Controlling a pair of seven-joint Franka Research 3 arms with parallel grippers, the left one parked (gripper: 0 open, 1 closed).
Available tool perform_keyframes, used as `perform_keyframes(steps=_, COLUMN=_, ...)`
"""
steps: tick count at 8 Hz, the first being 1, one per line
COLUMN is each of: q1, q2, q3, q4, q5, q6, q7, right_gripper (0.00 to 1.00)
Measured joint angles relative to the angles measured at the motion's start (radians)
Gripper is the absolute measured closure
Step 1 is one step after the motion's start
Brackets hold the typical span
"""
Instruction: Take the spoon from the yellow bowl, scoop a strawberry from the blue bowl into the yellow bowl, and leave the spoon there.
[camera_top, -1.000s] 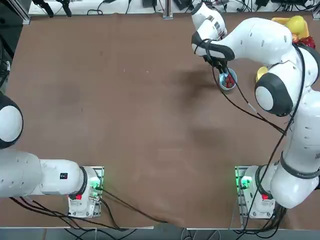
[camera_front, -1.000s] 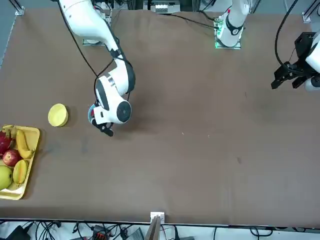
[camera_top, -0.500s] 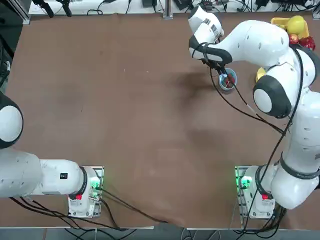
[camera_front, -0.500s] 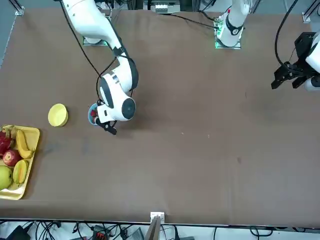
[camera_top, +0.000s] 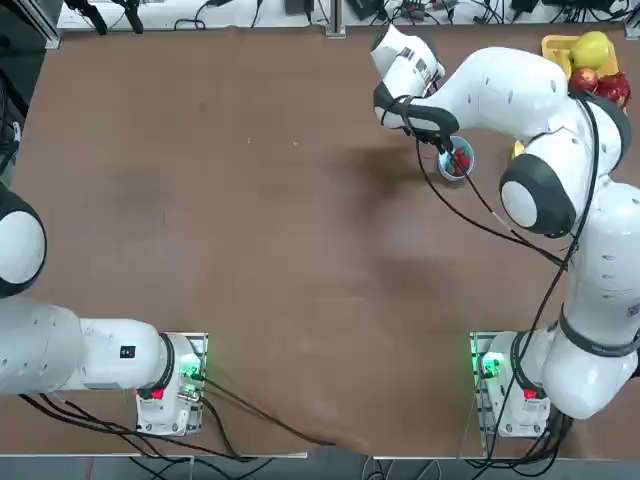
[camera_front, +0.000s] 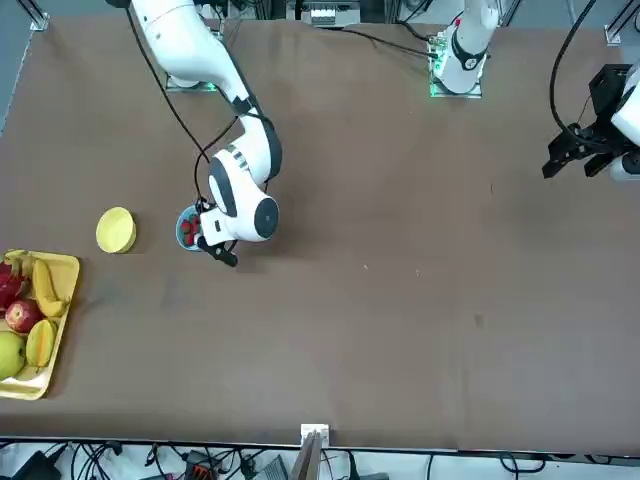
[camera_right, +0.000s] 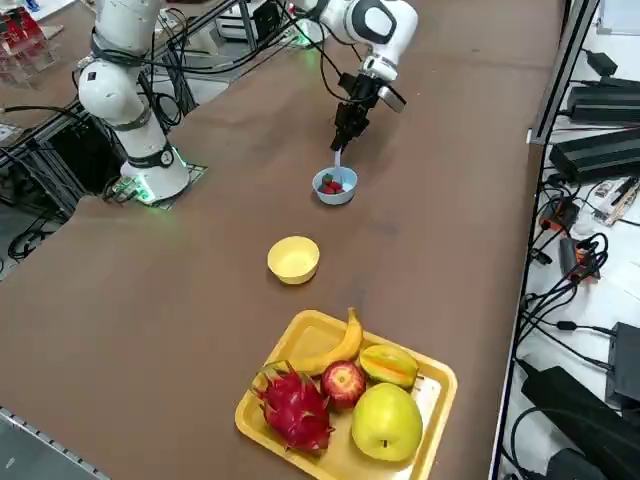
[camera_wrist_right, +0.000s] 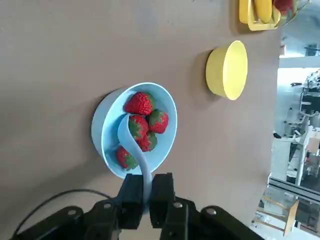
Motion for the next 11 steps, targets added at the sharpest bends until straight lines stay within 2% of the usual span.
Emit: perform_keyframes(steps=11, q1=0.055, q2=0.019, q3=0.0, q4=0.001, q5=-0.046, q6=-0.042, q7=-0.064, right_gripper=0.89)
